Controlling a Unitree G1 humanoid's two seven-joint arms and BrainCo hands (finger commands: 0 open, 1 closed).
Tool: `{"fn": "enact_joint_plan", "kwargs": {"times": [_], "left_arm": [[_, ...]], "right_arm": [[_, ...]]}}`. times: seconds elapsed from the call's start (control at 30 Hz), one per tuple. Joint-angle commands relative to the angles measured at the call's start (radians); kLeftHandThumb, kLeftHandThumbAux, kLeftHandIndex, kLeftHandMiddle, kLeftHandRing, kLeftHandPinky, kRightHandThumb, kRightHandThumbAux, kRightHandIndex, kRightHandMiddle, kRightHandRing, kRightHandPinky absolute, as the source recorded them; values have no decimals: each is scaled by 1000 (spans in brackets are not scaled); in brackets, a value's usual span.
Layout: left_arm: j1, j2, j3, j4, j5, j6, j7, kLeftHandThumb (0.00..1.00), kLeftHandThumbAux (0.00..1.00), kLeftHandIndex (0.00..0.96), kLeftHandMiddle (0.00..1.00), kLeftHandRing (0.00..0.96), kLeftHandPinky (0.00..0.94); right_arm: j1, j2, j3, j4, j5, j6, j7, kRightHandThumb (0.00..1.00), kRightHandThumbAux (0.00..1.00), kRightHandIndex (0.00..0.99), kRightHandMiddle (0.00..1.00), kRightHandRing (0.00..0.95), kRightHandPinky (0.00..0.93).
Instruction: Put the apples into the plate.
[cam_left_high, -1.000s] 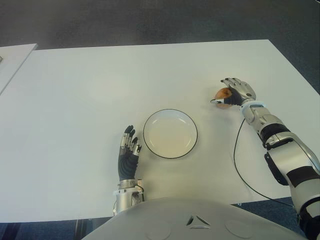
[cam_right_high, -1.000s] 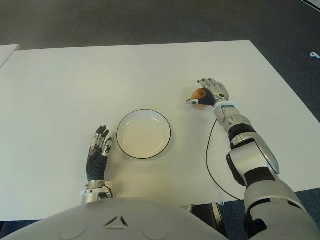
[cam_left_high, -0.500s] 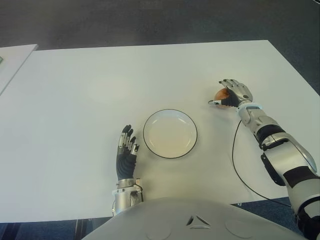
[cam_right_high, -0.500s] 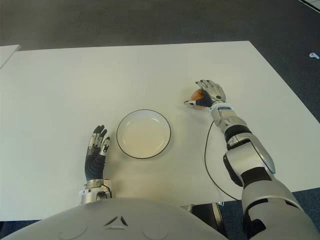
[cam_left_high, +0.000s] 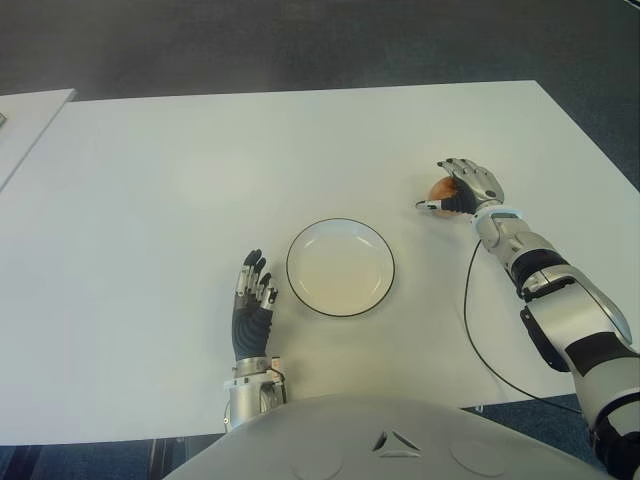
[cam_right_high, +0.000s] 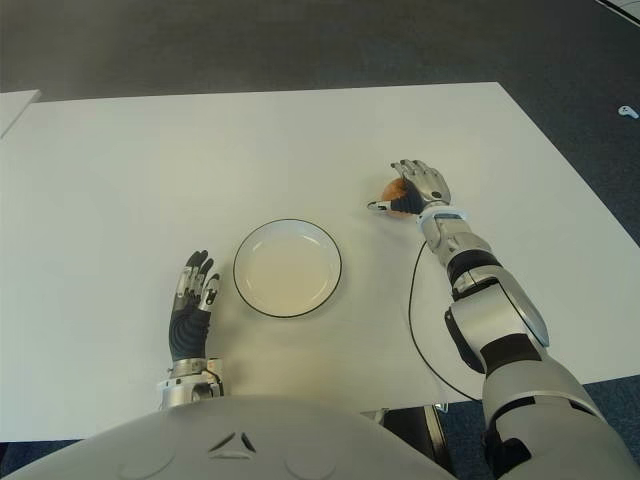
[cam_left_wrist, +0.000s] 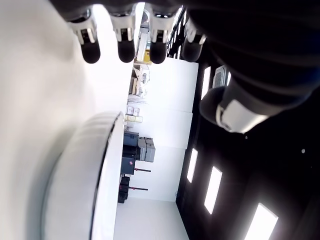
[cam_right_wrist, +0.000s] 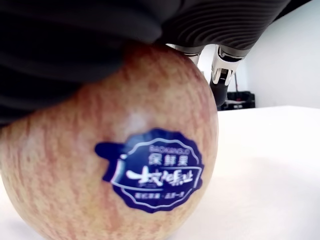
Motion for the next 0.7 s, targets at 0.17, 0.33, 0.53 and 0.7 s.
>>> {"fn": "enact_joint_plan", "kwargs": {"times": [0.17,0.33,0.53,0.7], "left_arm": [[18,-34,-5,-6,-19,5,-10,128,572,27,37,0,0],[6,-19,9,24,-18,-3,-15,126,567,20,25,0,0],[-8,-16,27,50,-8,-5,-19,113,574,7,4,0,0],[-19,-20,36,67,-13,-14,-25,115,563,3,0,0,0]], "right_arm": [[54,33,12,17,9,0,26,223,375,0,0,0,43],[51,30,20,26,8,7,24,247,395,0,0,0,47],[47,28,26,35,5,12,18,270,408,0,0,0,43],[51,27,25,35,8,10,6,283,428,0,0,0,53]]}}
